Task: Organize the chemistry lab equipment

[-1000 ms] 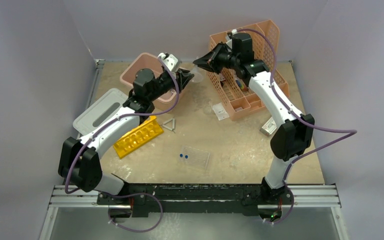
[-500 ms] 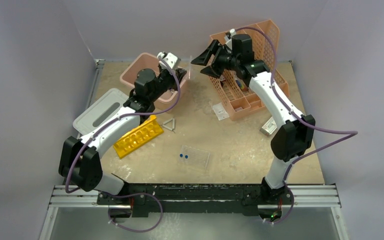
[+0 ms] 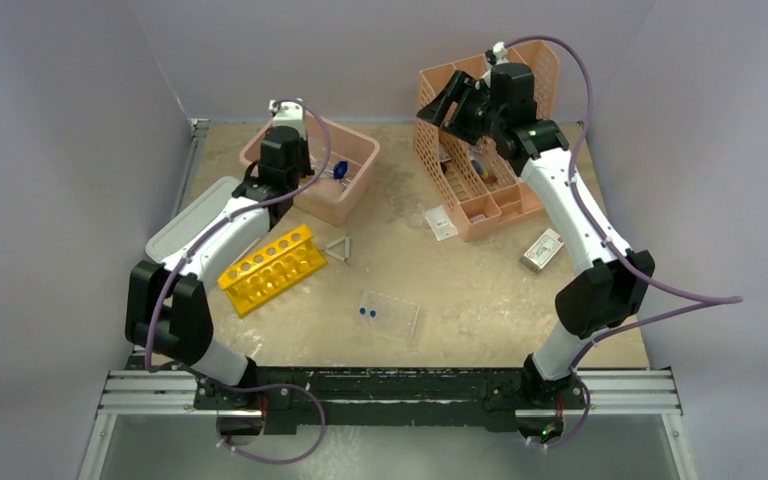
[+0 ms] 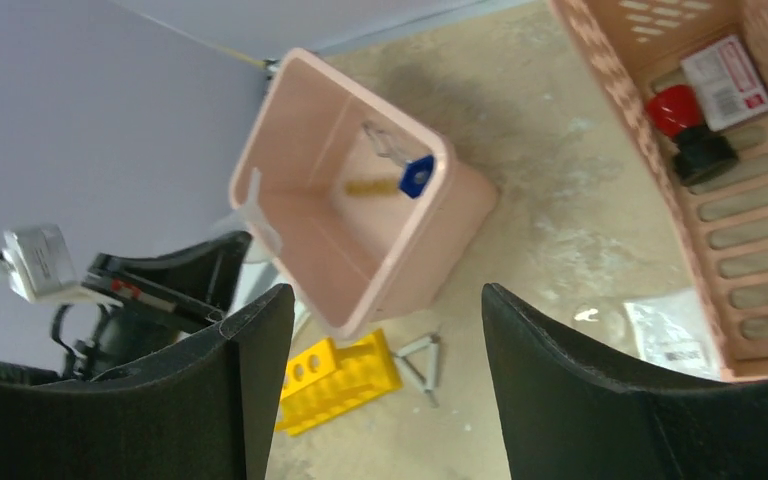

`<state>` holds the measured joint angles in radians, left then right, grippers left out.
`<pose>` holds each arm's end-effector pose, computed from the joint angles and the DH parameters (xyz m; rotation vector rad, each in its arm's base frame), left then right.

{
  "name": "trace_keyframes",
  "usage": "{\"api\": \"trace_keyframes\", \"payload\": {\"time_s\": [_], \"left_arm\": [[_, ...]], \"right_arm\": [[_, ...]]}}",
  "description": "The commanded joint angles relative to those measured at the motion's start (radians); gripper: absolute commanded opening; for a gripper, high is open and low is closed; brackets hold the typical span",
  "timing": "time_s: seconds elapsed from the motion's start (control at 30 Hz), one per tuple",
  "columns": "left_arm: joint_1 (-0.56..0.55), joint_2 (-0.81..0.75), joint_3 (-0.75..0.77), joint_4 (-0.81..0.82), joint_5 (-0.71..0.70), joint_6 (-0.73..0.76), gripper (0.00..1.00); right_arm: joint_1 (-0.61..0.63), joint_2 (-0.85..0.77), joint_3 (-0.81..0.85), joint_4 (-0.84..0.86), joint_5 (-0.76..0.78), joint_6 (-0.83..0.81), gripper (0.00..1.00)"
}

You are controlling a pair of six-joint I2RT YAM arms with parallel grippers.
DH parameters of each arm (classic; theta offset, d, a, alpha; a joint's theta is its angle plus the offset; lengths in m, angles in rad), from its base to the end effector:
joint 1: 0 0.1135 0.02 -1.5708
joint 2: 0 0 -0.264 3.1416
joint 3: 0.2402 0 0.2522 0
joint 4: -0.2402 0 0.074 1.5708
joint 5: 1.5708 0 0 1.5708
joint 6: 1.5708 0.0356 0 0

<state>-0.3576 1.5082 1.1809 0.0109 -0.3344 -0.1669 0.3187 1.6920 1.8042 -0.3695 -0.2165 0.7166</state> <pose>0.3385 -0.1140 0.3216 -0.0493 1.8687 -0.0462 0.3716 0.1307 0.4349 0.2214 1.9105 0.9121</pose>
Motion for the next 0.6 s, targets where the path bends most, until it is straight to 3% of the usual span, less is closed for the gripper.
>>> {"api": "trace_keyframes", "payload": {"time_s": [0.0, 0.33, 0.57], "left_arm": [[0.029, 0.101, 0.115, -0.114, -0.071, -0.051, 0.00], [0.039, 0.315, 0.301, -0.274, -0.192, 0.121, 0.00], [0.054, 0.408, 0.376, -0.362, -0.200, 0.094, 0.00]], "right_arm": [[0.002, -0.034, -0.032, -0.044, 0.118, -0.113, 0.70], [0.002, -0.023, -0.087, -0.038, 0.213, -0.270, 0.69], [0.003, 0.018, -0.053, -0.034, 0.213, -0.315, 0.68]]}}
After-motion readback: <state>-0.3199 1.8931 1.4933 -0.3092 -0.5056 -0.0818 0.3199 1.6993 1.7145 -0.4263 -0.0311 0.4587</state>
